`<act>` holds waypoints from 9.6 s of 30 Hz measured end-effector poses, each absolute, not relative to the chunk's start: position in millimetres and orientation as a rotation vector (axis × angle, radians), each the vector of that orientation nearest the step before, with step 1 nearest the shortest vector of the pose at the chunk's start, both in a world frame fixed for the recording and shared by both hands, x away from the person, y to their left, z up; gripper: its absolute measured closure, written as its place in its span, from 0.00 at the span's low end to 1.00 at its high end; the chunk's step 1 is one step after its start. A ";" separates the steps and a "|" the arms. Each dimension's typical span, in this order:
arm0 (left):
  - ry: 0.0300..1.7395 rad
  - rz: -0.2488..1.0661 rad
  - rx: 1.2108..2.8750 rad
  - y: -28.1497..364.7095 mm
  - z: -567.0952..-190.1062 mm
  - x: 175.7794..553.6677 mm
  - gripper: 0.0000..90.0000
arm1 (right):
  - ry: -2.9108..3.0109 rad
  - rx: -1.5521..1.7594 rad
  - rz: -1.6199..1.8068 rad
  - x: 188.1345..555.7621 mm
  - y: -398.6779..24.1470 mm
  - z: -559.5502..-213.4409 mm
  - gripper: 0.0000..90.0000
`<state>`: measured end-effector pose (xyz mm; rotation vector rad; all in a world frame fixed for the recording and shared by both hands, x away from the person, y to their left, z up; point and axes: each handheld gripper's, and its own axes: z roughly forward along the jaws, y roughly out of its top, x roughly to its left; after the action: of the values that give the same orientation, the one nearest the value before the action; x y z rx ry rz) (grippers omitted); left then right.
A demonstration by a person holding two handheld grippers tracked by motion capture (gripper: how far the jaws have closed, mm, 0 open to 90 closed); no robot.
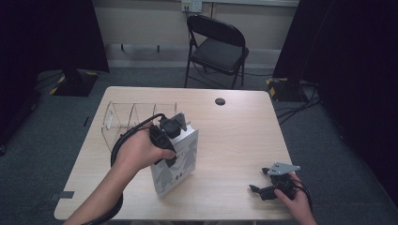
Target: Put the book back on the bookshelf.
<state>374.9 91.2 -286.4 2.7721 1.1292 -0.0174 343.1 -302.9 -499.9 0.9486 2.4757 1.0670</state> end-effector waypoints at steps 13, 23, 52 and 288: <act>1.180 -0.036 2.747 106.2 -288.3 372.2 0.59 | 2.475 0.948 1.067 343.1 -302.9 -499.9 0.11; 1.216 -0.022 2.728 121.4 -287.9 369.7 0.59 | 2.475 0.948 1.067 343.1 -302.9 -499.9 0.11; 1.356 -0.013 2.638 163.0 -293.1 372.7 0.59 | 2.475 0.949 1.066 343.0 -302.9 -499.9 0.11; 1.925 0.221 2.150 111.9 -312.9 494.4 0.56 | 2.483 0.939 1.069 343.5 -303.3 -500.0 0.11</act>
<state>494.4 111.9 -312.9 2.1497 1.9248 0.2214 343.5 -303.3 -500.0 0.9391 2.4827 1.0687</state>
